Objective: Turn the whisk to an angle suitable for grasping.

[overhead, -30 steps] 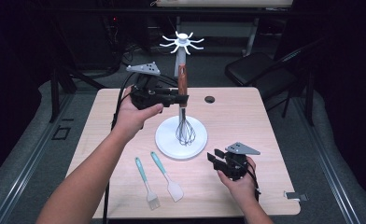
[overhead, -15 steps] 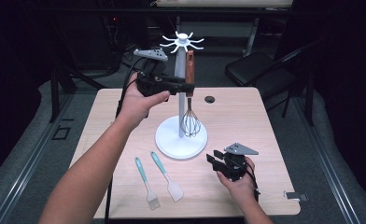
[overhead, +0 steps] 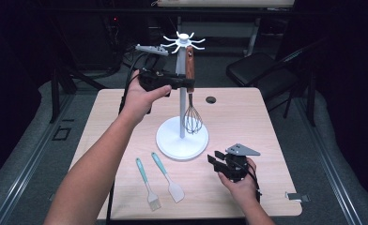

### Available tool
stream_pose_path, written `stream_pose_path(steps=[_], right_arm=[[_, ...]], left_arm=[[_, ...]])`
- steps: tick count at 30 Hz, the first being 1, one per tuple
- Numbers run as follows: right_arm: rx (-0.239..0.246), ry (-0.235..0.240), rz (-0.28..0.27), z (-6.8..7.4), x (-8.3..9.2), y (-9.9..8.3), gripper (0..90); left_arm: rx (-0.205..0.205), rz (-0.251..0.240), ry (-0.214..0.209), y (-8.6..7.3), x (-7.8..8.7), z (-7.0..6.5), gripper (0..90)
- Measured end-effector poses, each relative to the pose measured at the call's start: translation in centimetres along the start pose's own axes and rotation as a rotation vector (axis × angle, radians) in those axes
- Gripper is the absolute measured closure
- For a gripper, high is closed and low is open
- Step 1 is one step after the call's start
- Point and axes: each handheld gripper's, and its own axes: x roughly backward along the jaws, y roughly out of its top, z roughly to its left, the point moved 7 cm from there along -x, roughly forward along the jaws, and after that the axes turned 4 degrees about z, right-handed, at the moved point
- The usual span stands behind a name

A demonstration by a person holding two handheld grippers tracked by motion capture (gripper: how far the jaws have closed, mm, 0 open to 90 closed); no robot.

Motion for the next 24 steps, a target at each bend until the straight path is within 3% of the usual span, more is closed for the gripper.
stream_pose_path(steps=[10,20,24], right_arm=[[0.001,0.004,-0.001,0.1,0.0,0.0,61.9],[0.005,0.003,-0.002,0.1,0.0,0.0,61.9],[0.002,0.003,-0.004,0.1,0.0,0.0,62.0]], left_arm=[[0.018,-0.011,0.0,-0.6,0.4,1.3,72.8],[0.017,-0.023,0.06,-0.7,0.6,2.0,71.5],[0.018,-0.023,0.055,-0.7,0.5,2.1,71.5]])
